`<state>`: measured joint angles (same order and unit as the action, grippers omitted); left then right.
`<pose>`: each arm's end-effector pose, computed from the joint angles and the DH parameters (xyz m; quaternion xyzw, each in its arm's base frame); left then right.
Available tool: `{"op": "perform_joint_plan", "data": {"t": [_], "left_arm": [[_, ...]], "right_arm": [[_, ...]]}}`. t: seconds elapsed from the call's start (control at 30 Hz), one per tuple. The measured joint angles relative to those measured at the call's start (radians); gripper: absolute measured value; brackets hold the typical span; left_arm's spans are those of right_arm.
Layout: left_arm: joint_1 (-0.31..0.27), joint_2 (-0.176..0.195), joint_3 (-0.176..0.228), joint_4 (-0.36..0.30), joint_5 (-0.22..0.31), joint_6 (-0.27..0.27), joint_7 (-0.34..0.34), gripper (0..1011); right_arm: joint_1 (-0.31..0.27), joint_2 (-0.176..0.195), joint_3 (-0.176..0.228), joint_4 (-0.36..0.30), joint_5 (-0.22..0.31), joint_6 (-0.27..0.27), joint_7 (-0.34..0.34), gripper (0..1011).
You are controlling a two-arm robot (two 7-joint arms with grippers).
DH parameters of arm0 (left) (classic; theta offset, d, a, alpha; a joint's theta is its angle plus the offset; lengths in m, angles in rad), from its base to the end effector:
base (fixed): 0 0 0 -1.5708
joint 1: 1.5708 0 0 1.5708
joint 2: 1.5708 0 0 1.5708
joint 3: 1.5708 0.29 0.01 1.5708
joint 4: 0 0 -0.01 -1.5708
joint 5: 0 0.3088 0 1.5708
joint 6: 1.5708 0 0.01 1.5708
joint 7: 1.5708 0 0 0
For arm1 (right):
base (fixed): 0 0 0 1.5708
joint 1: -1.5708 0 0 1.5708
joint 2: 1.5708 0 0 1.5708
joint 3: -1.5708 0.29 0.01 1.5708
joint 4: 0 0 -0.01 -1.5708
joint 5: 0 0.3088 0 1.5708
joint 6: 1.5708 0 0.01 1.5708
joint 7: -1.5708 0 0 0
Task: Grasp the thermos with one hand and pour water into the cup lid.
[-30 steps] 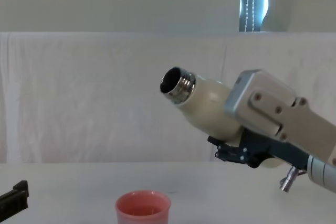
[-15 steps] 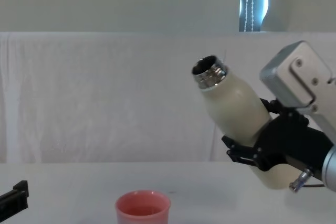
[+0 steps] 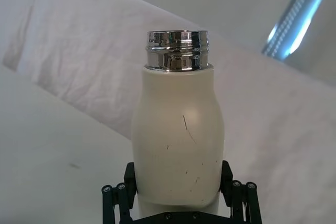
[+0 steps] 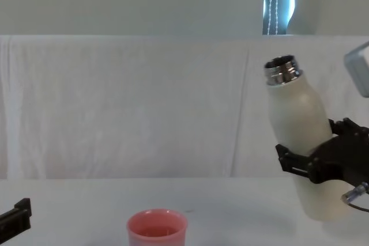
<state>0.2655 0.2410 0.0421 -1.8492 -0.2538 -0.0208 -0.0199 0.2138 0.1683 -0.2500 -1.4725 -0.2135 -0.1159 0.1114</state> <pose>0.2529 0.0376 -0.2853 -0.0174 0.0064 0.6616 0.7496 0.3808 0.0245 -0.2642 -0.0729 -0.2184 -0.5577 0.7975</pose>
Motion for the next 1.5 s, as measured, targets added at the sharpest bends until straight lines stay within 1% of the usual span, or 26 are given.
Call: {"op": "perform_joint_plan", "data": {"t": [0.03,0.07,0.33,0.37,0.47,0.5,0.6,0.63,0.73,0.93,1.07,1.5], "left_arm": [[0.0,0.0,0.0,0.0,0.0,0.0,0.0,1001],[0.0,0.0,0.0,0.0,0.0,0.0,0.0,1001],[0.0,0.0,0.0,0.0,0.0,0.0,0.0,1001],[0.0,0.0,0.0,0.0,0.0,0.0,0.0,1001],[0.0,0.0,0.0,0.0,0.0,0.0,0.0,1001],[0.0,0.0,0.0,0.0,0.0,0.0,0.0,1001],[0.0,0.0,0.0,0.0,0.0,0.0,0.0,1001],[0.0,0.0,0.0,0.0,0.0,0.0,0.0,1001],[0.0,0.0,0.0,0.0,0.0,0.0,0.0,1001],[0.0,0.0,0.0,0.0,0.0,0.0,0.0,1001],[0.0,0.0,0.0,0.0,0.0,0.0,0.0,1001],[0.0,0.0,0.0,0.0,0.0,0.0,0.0,1001]], "right_arm": [[-0.001,-0.003,0.007,0.0,0.009,0.003,0.002,951],[-0.004,-0.01,0.018,0.001,0.029,0.009,0.006,951],[-0.015,-0.033,0.064,0.003,0.101,0.03,0.014,951],[-0.017,-0.04,0.074,0.004,0.12,0.032,0.015,951],[-0.022,-0.051,0.092,0.006,0.149,0.034,0.015,951],[-0.025,-0.057,0.102,0.006,0.167,0.035,0.016,951],[-0.031,-0.068,0.119,0.007,0.201,0.039,0.018,951],[-0.031,-0.068,0.119,0.007,0.201,0.039,0.018,951],[-0.04,-0.076,0.133,0.006,0.231,0.042,0.021,951],[-0.057,-0.08,0.147,-0.008,0.277,0.044,0.035,951],[-0.068,-0.081,0.147,-0.014,0.293,0.044,0.038,951],[-0.089,-0.089,0.132,-0.006,0.305,0.011,0.033,951]]}}
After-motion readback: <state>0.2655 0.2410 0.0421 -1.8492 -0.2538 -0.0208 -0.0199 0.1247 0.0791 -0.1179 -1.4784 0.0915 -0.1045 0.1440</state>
